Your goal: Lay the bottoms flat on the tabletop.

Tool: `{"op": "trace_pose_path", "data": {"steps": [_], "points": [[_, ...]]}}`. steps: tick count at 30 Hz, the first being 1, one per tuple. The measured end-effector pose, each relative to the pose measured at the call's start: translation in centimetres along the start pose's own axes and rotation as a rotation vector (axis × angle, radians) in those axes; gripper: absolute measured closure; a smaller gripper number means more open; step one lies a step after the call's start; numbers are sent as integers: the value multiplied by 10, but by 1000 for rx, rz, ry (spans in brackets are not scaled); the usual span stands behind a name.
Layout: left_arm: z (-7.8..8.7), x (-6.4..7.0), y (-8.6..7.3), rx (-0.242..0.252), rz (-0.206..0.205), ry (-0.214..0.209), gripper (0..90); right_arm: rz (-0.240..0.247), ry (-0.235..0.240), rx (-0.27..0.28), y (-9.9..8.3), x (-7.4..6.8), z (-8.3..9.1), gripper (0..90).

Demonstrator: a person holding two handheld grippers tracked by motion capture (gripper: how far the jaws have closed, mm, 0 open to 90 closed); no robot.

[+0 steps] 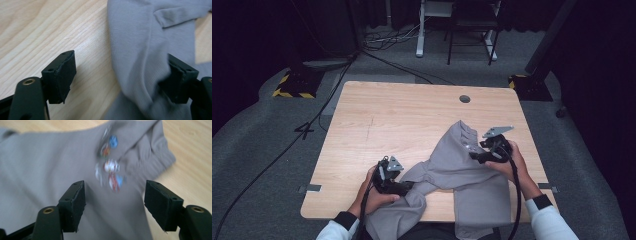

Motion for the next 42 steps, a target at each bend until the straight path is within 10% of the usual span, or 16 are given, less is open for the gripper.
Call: {"op": "trace_pose_path", "data": {"steps": [8, 16, 25, 31, 34, 42], "points": [[-7, 5, 14, -1, -22, 1, 213, -2, 43, -127, 29, -6, -40, 488], [-15, 4, 37, 6, -47, 27, 712, 62, -19, -158, 49, -9, -49, 844], [15, -57, 53, 138, 116, 297, 840, 71, -89, 58, 95, -8, 2, 854], [71, -53, 59, 313, 69, 429, 830, 157, -9, 230, 100, -36, 57, 855], [74, -27, 45, 311, -40, 405, 820, 234, 35, 216, 71, -56, 66, 854], [42, 58, -5, 133, -263, 125, 730, 298, 154, -11, -46, -79, 33, 837]]}}
Point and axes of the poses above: each handheld gripper's, and its own axes: z roughly backward along the jaws, y roughly out of its top, x roughly to its right, the point moved 8 cm from there along -z, roughly forward along the jaws, and after that the axes turned 14 degrees about -x, right-handed, at the moved point
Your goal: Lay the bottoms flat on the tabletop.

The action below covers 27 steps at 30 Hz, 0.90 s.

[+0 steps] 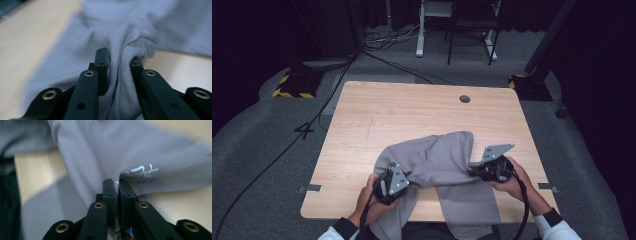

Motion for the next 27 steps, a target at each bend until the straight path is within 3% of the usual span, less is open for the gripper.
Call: {"op": "trace_pose_path", "data": {"steps": [3, 5, 7, 9, 12, 14, 16, 18, 20, 21, 22, 23, 24, 25, 27], "points": [[-8, 29, -7, -60, -51, -120, 673, -27, 35, -91, -33, -9, -16, 779], [-9, 35, -7, -76, -59, -125, 593, -42, 42, -122, -45, -11, -20, 696], [-7, 38, -7, -81, -34, -171, 469, -74, 35, -105, -48, -8, -17, 572], [0, 32, -3, -41, -7, -159, 370, -107, 11, -63, -46, 0, -8, 485], [7, 9, 5, 2, 43, -122, 282, -194, -55, 41, -35, 23, 11, 427], [7, -15, 13, 18, 93, -120, 256, -246, -89, 99, -24, 44, 21, 401], [-3, -48, 23, -3, 130, -55, 247, -300, -104, 117, -14, 62, 22, 374], [-17, -75, 32, -31, 142, -19, 231, -314, -144, 82, -1, 86, 14, 362], [-32, -96, 39, -49, 192, -26, 231, -357, -124, 93, 10, 101, 4, 367], [-41, -107, 42, -68, 210, -3, 233, -379, -111, 91, 16, 108, -3, 364], [-50, -116, 46, -87, 241, -23, 234, -394, -136, 88, 21, 116, -9, 368], [-62, -122, 49, -115, 259, -56, 232, -411, -126, 91, 26, 121, -15, 367], [-69, -126, 51, -132, 263, -40, 230, -423, -102, 76, 31, 125, -24, 355], [-77, -130, 54, -149, 266, -29, 230, -421, -111, 61, 33, 127, -28, 339], [-91, -131, 63, -164, 254, -44, 237, -428, -104, 20, 37, 130, -41, 330]]}}
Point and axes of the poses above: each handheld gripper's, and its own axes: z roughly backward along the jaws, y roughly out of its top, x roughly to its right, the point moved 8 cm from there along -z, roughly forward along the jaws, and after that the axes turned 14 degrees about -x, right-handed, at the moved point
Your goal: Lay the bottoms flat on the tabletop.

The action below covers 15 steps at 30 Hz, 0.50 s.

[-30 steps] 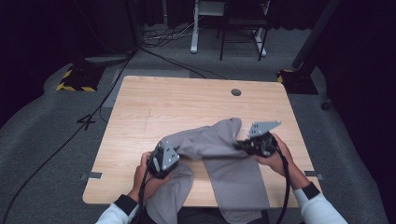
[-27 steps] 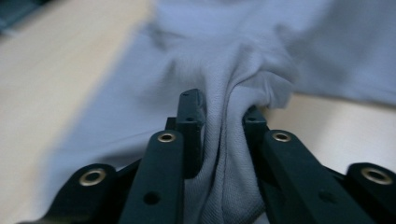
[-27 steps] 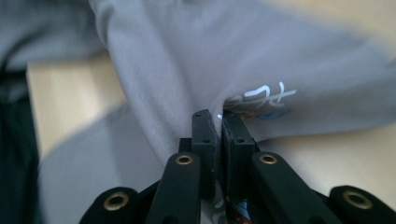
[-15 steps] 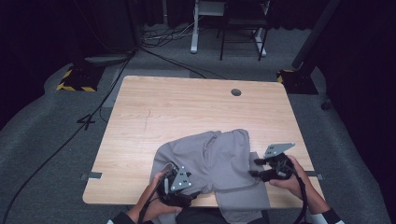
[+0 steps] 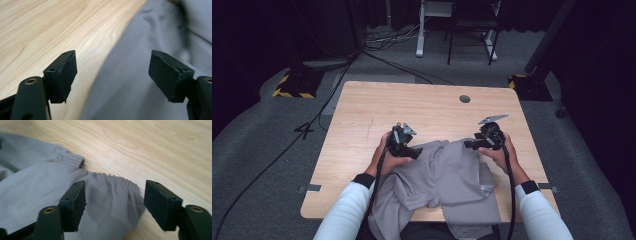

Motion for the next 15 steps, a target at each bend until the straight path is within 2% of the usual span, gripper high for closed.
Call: {"op": "trace_pose_path", "data": {"steps": [2, 5, 6, 8, 9, 11, 12, 13, 14, 15], "points": [[-9, 4, 9, -4, -10, -13, 237, 9, -35, -46, -1, 2, -9, 311], [-21, 8, 17, -24, -14, -19, 244, -7, -1, -91, -7, 2, -17, 313], [-26, 11, 20, -39, -31, -20, 244, -4, 0, -102, -9, 1, -18, 328], [-33, 13, 23, -57, -35, 11, 262, 32, 6, -120, -14, -3, -18, 387], [-34, 15, 26, -48, -25, -9, 289, 43, 4, -126, -17, -5, -18, 456], [-34, 17, 28, -49, -28, -21, 377, 90, -8, -127, -20, -8, -17, 616], [-34, 20, 30, -37, -49, -50, 451, 111, -29, -120, -22, -9, -16, 679], [-34, 23, 30, -37, -77, -62, 557, 123, -27, -112, -23, -11, -14, 732], [-34, 24, 31, -38, -92, -58, 625, 136, -29, -100, -23, -12, -11, 778], [-33, 24, 31, -41, -97, -55, 729, 149, -37, -88, -22, -13, -9, 804]]}}
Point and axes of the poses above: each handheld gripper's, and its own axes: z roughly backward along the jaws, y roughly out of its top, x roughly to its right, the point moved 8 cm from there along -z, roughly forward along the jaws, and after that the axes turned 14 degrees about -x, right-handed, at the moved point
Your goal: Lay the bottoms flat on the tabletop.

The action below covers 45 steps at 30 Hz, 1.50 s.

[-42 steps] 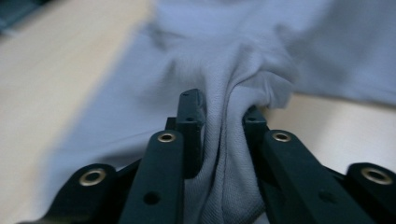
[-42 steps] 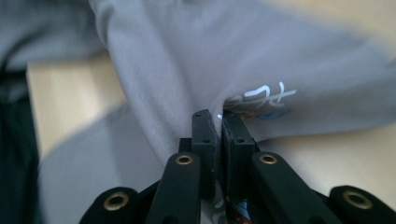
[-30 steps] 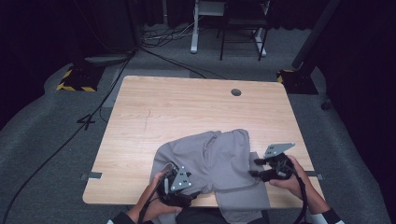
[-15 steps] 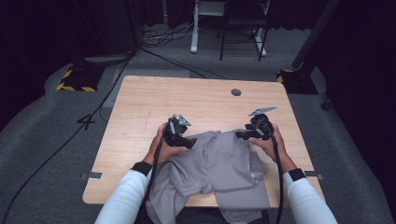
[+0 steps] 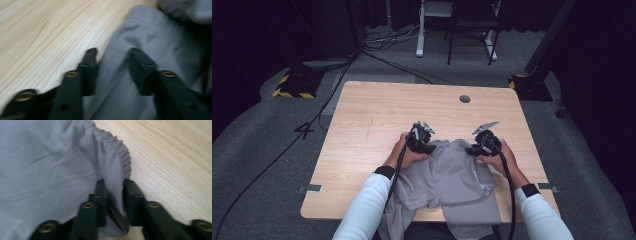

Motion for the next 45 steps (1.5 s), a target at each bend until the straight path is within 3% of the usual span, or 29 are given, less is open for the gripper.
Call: {"op": "trace_pose_path", "data": {"steps": [2, 5, 7, 10, 14, 16, 19, 23, 26, 28, 30, 31, 32, 34, 36, 39, 42, 43, 45], "points": [[1, -2, -1, -7, -13, 25, 867, 15, -34, 41, 3, 0, 9, 825], [11, -15, -1, 25, 17, 73, 885, 18, -68, 119, 11, 2, 27, 832], [27, -27, 0, 86, 65, 120, 886, 17, -105, 174, 16, 4, 42, 833], [70, -52, 2, 221, 147, 196, 886, 9, -173, 258, 25, 11, 68, 833], [127, -77, -1, 367, 204, 282, 886, -17, -272, 348, 36, 23, 103, 841], [147, -85, -3, 425, 213, 300, 885, -28, -328, 381, 41, 30, 115, 841], [163, -88, -5, 466, 204, 310, 885, -18, -347, 394, 50, 34, 120, 836], [159, -90, -5, 463, 205, 333, 884, 6, -393, 393, 67, 33, 110, 818], [145, -97, -5, 450, 249, 355, 874, -19, -419, 366, 78, 37, 90, 741], [124, -104, -9, 375, 289, 380, 803, -52, -430, 327, 83, 42, 72, 612], [104, -104, -12, 311, 300, 349, 706, -80, -449, 253, 83, 48, 53, 523], [96, -103, -14, 273, 301, 332, 614, -92, -424, 239, 82, 49, 46, 496], [89, -101, -16, 249, 292, 316, 574, -92, -386, 222, 80, 49, 39, 472], [78, -94, -21, 210, 262, 256, 509, -106, -357, 202, 75, 49, 31, 452], [67, -88, -32, 141, 231, 240, 419, -94, -295, 193, 67, 45, 23, 438], [59, -77, -50, 121, 219, 155, 348, -100, -233, 137, 51, 40, 9, 399], [57, -65, -70, 111, 196, 122, 335, -92, -171, 109, 29, 31, -3, 392], [57, -58, -77, 120, 189, 86, 333, -86, -144, 105, 24, 28, -5, 390], [56, -45, -91, 103, 158, 71, 328, -66, -148, 82, 11, 23, -8, 365]]}}
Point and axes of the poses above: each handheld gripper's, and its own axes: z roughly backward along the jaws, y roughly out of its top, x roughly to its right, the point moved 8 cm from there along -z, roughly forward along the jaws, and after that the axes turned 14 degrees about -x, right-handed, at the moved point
